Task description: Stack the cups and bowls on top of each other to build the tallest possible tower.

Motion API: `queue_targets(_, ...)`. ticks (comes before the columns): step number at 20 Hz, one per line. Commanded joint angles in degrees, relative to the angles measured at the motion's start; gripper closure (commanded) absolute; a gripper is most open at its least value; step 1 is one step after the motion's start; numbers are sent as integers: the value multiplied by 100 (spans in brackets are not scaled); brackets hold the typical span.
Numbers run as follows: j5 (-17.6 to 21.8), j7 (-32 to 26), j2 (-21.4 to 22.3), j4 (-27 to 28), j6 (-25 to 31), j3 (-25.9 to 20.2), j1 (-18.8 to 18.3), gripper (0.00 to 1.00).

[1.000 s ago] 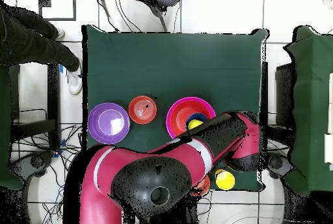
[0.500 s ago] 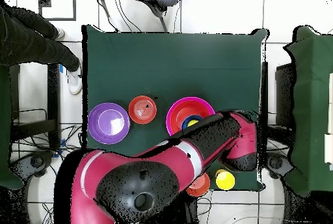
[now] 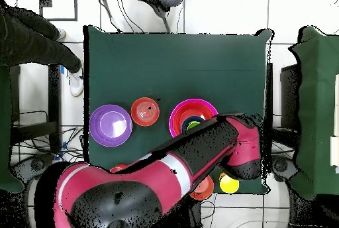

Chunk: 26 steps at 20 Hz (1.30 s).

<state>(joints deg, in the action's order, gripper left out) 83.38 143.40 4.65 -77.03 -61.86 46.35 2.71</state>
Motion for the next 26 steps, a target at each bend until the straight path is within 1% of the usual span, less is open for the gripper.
queue_targets(1, 153, 187, 28, -206, 438, -480, 101, 0)
queue_targets(8, 94, 223, 1, -193, 554, -499, 147, 0)
queue_targets(12, 156, 253, 1, -193, 506, -468, 158, 0)
queue_targets(14, 231, 294, 13, -181, 438, -436, 141, 0)
queue_targets(20, 545, 445, 221, -186, -7, -364, -4, 0)
queue_targets(24, 817, 629, 384, -102, -261, -322, -135, 0)
queue_targets(26, 888, 619, 441, -93, -336, -335, -224, 0)
